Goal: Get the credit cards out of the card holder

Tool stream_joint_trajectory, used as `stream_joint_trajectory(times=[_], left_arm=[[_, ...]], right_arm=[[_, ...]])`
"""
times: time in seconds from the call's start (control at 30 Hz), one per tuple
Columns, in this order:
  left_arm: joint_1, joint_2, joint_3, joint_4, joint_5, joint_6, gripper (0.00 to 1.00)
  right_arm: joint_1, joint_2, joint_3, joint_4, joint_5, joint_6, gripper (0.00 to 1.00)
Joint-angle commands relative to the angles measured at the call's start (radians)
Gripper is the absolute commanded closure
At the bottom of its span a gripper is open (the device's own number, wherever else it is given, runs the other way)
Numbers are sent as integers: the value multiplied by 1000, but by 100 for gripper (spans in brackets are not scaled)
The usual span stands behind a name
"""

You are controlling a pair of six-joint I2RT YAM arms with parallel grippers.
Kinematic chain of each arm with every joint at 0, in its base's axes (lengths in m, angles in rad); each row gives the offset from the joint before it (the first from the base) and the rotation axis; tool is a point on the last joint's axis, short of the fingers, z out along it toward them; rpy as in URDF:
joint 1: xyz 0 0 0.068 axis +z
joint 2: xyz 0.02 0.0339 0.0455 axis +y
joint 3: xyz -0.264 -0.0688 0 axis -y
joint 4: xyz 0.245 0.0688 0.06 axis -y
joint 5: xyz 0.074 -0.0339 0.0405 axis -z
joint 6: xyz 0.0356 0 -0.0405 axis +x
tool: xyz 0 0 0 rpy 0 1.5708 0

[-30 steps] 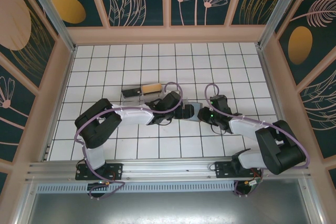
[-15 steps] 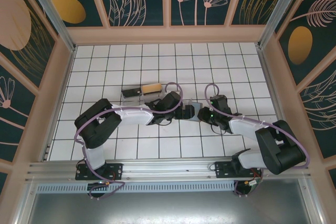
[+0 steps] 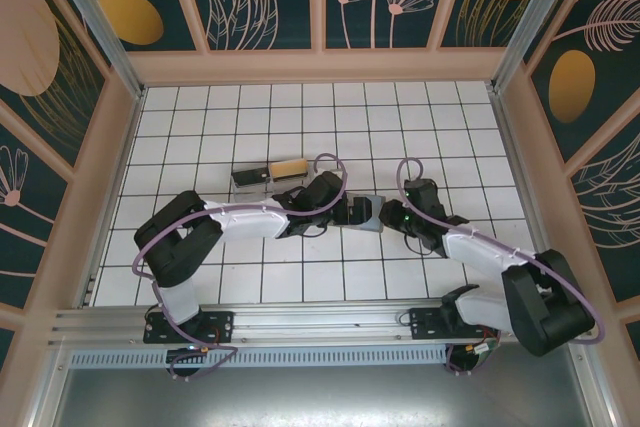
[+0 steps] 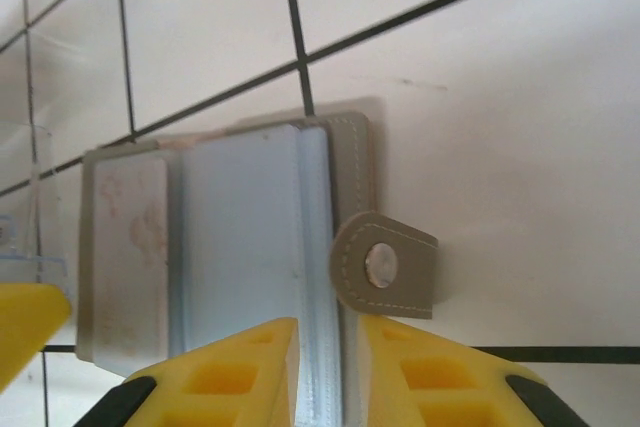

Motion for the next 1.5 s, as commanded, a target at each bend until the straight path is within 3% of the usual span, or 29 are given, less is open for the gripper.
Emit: stream_joint_trajectory(times=[0.0, 0.13, 0.27, 0.47, 0.53, 0.97, 1.47], left_arm=[[4, -24, -18, 5, -25, 11, 1], [25, -52, -41, -25, -72, 2, 7], [56, -57, -69, -40, -93, -8, 33], [69, -14, -51, -70, -108, 0, 77], [71, -2, -47, -77, -114, 1, 83], [72, 58, -31, -98, -110, -2, 85], [72, 50, -32, -92, -93, -7, 86]], right_arm=[[6, -36, 19, -22, -3, -7, 76], [12, -38, 18, 50, -86, -1, 79], [19, 19, 29, 159, -184, 36, 87], [33, 136, 60, 265, -256, 106, 90], [39, 175, 72, 280, -269, 117, 91], [63, 328, 102, 344, -290, 181, 86], [75, 400, 127, 339, -280, 193, 85]])
